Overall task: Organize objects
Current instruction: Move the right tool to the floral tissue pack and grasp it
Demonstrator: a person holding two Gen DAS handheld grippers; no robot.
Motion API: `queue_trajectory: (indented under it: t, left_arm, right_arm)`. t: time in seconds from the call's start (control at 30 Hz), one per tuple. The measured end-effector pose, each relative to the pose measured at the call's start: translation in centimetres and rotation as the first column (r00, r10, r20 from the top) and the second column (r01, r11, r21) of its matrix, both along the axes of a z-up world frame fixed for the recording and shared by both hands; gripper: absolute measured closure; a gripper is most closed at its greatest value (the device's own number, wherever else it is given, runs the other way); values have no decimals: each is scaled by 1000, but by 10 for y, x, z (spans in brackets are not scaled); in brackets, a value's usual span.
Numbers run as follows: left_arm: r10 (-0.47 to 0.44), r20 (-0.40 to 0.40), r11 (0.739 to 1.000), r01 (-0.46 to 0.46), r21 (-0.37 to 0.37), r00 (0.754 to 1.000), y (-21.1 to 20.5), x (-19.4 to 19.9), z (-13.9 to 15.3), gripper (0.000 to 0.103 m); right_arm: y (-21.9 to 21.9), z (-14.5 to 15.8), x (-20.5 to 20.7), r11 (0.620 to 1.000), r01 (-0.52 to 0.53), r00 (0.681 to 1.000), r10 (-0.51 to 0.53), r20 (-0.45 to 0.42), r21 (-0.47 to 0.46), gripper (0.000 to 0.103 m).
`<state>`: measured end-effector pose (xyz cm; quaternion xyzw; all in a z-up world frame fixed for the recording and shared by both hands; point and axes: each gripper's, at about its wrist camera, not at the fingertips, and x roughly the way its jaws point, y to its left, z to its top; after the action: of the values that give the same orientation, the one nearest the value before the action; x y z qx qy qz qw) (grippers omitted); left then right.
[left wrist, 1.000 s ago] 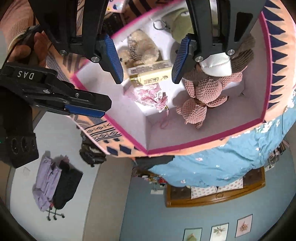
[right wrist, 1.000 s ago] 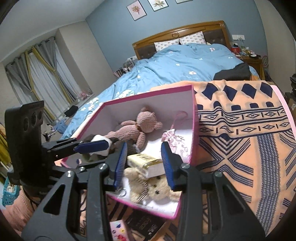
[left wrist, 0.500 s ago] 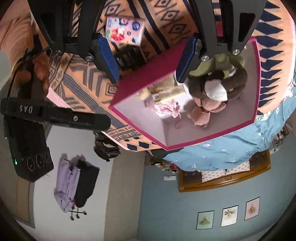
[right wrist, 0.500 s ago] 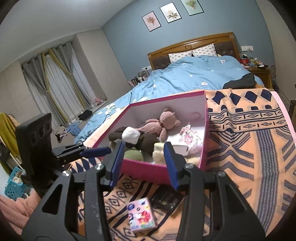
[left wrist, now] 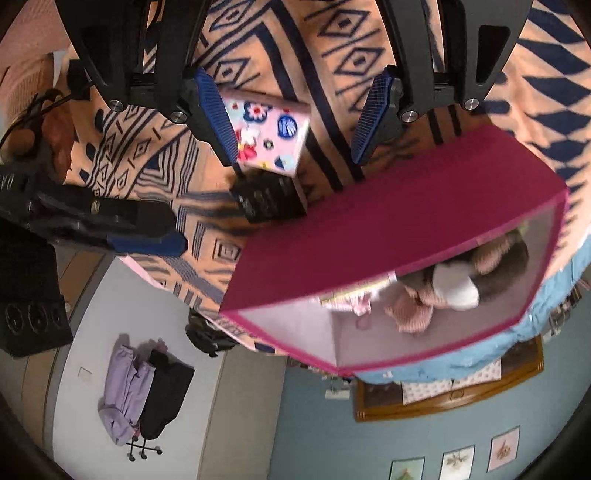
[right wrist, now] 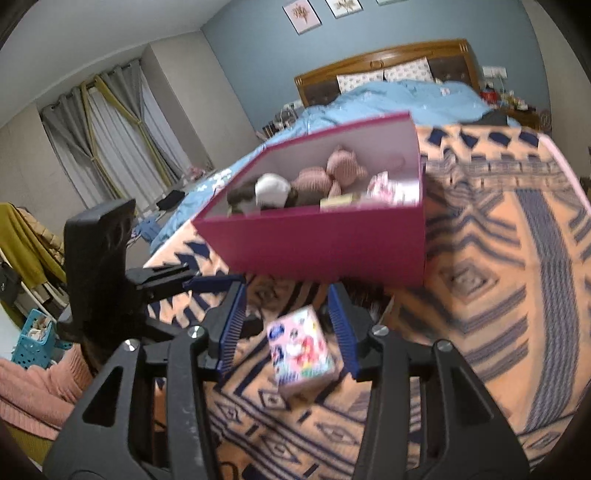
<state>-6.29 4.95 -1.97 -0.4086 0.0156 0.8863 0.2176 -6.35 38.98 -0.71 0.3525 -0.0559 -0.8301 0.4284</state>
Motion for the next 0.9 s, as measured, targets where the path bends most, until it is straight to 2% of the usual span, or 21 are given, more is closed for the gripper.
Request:
queue_trajectory:
  t: [0.3, 0.5, 0.57, 0.77, 0.9]
  left_arm:
    - [-9, 72, 1000, 10, -15, 997, 4, 1, -25, 39]
    - [-47, 133, 999, 47, 9, 990, 6, -2, -38, 53]
    - [-60, 134, 998, 58, 16, 989, 6, -2, -38, 54]
    - [-124, 161, 992, 120, 33, 979, 12, 6, -39, 55]
    - [-149, 178, 989, 144, 40, 973, 19, 14, -43, 55]
  right_arm:
    - [0, -45, 3, 1000, 15, 991, -18, 135, 22, 55]
    - [4, -65, 1, 1000, 23, 975, -26, 222, 18, 55]
    - [4, -70, 0, 1000, 21, 969, -24, 244, 17, 55]
    - [4, -79, -5, 1000, 19, 960, -23, 279, 18, 59]
    - [5, -76, -8, 999, 27, 964, -35, 262, 33, 59]
